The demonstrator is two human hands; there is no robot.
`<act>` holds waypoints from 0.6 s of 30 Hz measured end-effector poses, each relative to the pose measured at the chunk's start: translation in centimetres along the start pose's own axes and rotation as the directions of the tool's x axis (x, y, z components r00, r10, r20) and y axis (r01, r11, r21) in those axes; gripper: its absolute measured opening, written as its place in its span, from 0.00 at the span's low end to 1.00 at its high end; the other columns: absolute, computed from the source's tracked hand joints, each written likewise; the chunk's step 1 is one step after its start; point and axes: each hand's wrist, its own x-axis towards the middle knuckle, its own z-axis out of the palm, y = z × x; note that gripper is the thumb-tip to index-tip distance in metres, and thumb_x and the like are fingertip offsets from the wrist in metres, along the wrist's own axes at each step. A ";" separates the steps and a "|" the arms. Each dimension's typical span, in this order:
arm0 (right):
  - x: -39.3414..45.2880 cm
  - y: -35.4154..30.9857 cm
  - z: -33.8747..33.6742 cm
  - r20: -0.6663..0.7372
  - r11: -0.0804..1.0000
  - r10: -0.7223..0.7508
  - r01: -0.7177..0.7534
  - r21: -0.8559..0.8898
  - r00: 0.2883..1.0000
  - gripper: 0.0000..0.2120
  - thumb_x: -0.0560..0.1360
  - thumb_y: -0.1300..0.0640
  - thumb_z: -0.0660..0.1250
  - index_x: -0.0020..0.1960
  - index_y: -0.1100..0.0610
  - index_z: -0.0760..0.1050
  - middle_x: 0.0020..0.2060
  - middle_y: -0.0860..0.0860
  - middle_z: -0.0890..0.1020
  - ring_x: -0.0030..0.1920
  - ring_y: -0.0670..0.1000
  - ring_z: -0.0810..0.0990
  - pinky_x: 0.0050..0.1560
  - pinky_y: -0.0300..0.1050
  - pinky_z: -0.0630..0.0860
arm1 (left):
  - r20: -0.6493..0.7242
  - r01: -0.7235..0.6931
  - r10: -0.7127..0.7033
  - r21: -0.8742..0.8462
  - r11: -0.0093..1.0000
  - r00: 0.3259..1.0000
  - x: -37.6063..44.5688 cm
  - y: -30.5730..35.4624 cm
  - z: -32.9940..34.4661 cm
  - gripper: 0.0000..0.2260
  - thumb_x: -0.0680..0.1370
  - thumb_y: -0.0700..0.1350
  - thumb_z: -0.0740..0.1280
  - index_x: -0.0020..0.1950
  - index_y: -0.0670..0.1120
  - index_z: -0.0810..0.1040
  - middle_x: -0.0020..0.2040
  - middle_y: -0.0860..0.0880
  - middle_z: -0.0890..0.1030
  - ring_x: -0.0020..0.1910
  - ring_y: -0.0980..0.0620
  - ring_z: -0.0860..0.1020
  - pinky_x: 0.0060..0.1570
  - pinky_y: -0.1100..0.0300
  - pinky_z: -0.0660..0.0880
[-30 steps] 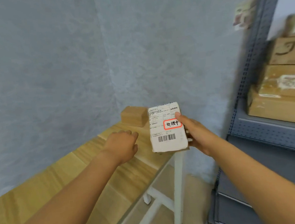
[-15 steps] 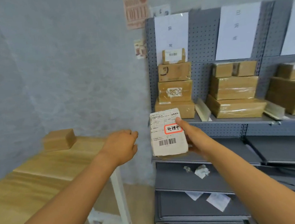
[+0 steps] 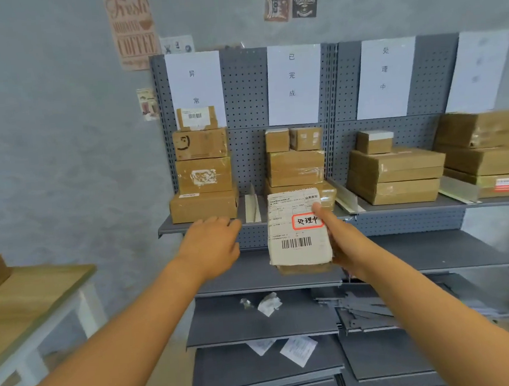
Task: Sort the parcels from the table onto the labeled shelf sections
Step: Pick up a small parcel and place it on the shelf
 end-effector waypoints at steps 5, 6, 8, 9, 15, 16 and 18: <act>-0.6 0.1 -3.6 -0.073 0.997 -0.003 0.009 0.075 0.997 0.25 0.73 0.30 0.62 0.55 0.47 0.83 0.51 0.51 0.87 0.54 0.53 0.85 0.57 0.53 0.78 | 0.002 -0.052 0.052 0.004 0.999 0.999 3.1 2.5 -0.2 0.12 0.81 0.50 0.57 0.62 0.47 0.71 0.56 0.47 0.77 0.55 0.46 0.75 0.50 0.54 0.69; -0.7 0.1 -4.1 -0.084 0.996 -0.002 0.009 0.090 0.996 0.25 0.73 0.30 0.63 0.55 0.48 0.83 0.51 0.51 0.87 0.53 0.53 0.85 0.58 0.54 0.78 | -0.003 -0.064 0.064 0.000 0.998 0.998 3.7 2.9 -0.1 0.12 0.81 0.50 0.57 0.62 0.47 0.71 0.55 0.47 0.77 0.55 0.46 0.75 0.50 0.54 0.70; -0.6 0.0 -4.8 -0.101 0.994 0.003 0.009 0.110 0.995 0.24 0.73 0.32 0.63 0.56 0.48 0.83 0.51 0.51 0.87 0.52 0.52 0.86 0.59 0.54 0.78 | -0.014 -0.087 0.087 -0.006 0.996 0.996 4.8 3.6 0.0 0.13 0.81 0.50 0.57 0.63 0.47 0.71 0.55 0.48 0.77 0.55 0.46 0.75 0.50 0.54 0.71; -0.6 -0.1 -5.0 -0.110 0.994 0.006 0.007 0.114 0.994 0.24 0.74 0.32 0.63 0.56 0.49 0.82 0.51 0.51 0.87 0.52 0.52 0.86 0.59 0.54 0.78 | -0.020 -0.096 0.096 -0.008 0.995 0.995 5.2 3.8 0.0 0.13 0.81 0.50 0.57 0.63 0.47 0.71 0.55 0.48 0.77 0.55 0.46 0.75 0.51 0.54 0.72; 0.7 -1.0 -6.5 -0.188 0.996 -0.003 0.019 0.082 0.982 0.25 0.76 0.32 0.60 0.59 0.49 0.81 0.49 0.50 0.87 0.53 0.52 0.85 0.59 0.53 0.78 | -0.063 -0.151 0.149 -0.027 0.988 0.987 8.7 4.3 1.2 0.11 0.81 0.51 0.57 0.60 0.47 0.71 0.53 0.49 0.76 0.52 0.47 0.75 0.44 0.56 0.67; 1.0 -1.0 -6.8 -0.203 0.996 -0.007 0.025 0.085 0.979 0.25 0.76 0.33 0.60 0.59 0.49 0.80 0.49 0.50 0.87 0.52 0.52 0.85 0.59 0.53 0.78 | -0.066 -0.157 0.154 -0.035 0.987 0.986 9.2 4.2 1.6 0.11 0.81 0.51 0.57 0.60 0.48 0.71 0.53 0.49 0.76 0.52 0.48 0.75 0.44 0.56 0.67; 1.7 -0.9 -7.3 -0.233 0.995 -0.008 0.031 0.098 0.972 0.25 0.76 0.33 0.60 0.60 0.50 0.80 0.49 0.51 0.87 0.53 0.53 0.85 0.60 0.55 0.77 | -0.074 -0.160 0.156 -0.064 0.985 0.985 10.0 4.1 2.3 0.11 0.81 0.51 0.58 0.60 0.48 0.71 0.53 0.49 0.77 0.52 0.47 0.75 0.45 0.55 0.69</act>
